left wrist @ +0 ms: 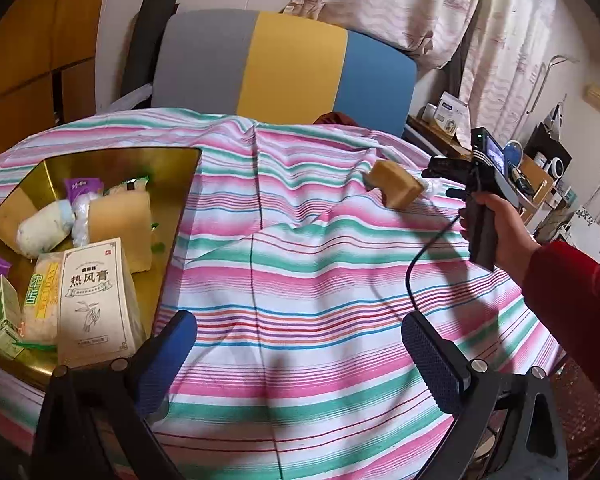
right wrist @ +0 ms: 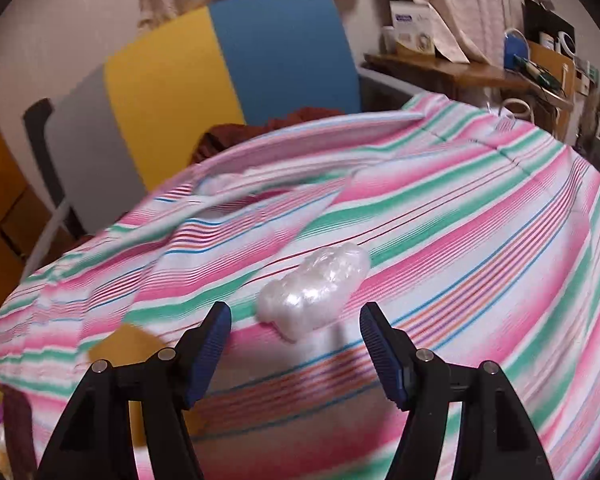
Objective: Organize objects
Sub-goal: 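Move the right tool to the second plastic-wrapped bundle and grasp it, then grasp the yellow sponge with the left tool while the right tool holds the wrapped bundle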
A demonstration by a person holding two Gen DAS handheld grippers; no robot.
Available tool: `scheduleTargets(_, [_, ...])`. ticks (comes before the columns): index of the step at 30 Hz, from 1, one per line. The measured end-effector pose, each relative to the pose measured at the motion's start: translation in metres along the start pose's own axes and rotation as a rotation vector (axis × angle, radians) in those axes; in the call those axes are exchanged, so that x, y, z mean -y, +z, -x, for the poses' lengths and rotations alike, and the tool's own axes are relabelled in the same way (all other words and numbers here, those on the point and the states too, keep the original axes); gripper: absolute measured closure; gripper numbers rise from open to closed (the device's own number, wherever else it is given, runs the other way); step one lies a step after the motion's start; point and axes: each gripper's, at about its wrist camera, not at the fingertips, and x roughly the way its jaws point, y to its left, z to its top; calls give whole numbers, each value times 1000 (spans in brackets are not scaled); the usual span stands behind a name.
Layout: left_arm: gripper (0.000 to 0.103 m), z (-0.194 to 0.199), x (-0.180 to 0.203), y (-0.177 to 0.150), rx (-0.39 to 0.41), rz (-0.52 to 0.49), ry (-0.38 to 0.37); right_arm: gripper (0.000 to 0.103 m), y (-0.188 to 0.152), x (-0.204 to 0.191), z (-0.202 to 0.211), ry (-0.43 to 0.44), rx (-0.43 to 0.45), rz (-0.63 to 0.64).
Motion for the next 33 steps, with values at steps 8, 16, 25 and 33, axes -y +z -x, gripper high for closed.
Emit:
scheduleTargets(8, [0, -5, 2, 1, -9, -7, 8, 59, 3, 13, -34, -15, 0, -7])
scheduleTargets(16, [0, -11, 9, 6, -13, 1, 9, 63, -23, 15, -16, 151, -36, -6])
scheduleTargets(25, [0, -13, 11, 36, 53, 31, 58, 63, -78, -9, 49, 375, -30, 27])
scheduleTargets(33, [0, -53, 49, 74, 54, -26, 31, 63, -105, 18, 62, 93, 31, 24])
